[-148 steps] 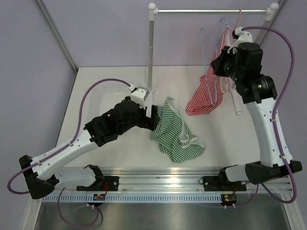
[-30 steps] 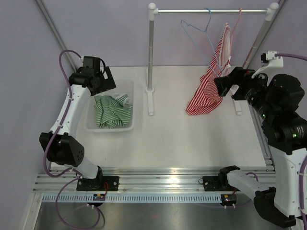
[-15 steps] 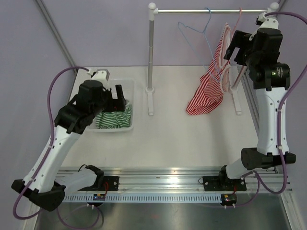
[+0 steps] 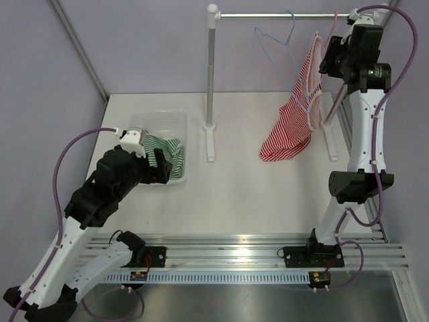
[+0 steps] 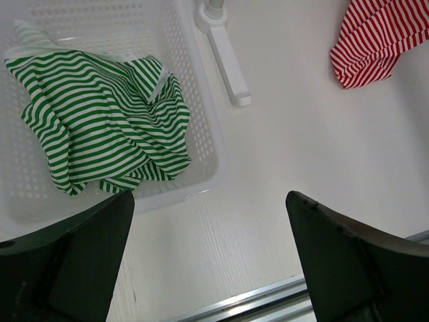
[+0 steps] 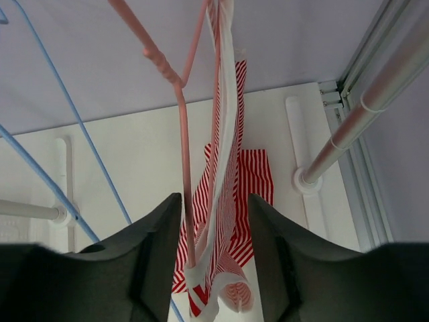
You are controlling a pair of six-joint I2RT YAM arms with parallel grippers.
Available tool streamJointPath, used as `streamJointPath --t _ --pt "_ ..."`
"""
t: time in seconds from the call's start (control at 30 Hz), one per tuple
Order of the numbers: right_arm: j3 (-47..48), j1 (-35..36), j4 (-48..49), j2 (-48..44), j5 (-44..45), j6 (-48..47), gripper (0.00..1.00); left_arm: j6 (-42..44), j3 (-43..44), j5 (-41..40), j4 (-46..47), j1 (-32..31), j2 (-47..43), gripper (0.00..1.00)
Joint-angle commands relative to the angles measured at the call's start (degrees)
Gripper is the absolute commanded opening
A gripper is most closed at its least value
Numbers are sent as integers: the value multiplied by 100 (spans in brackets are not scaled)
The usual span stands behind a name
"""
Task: Remove the tank top from the hanger
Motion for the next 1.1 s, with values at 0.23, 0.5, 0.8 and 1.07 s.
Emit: streamJointPath --t 0.23,0.5,0.8,1.07 --pt "398 -44 137 385 -433 -422 23 238 -360 -171 493 -17 34 99" --pt "416 -44 286 114 -538 -440 0 212 -273 111 520 -17 157 99" --pt "601 -44 286 -318 -679 -440 0 -17 105 242 537 -17 280 99" --pt "-461 -44 -302 -1362 -573 16 0 -360 1659 6 862 -640 1175 99"
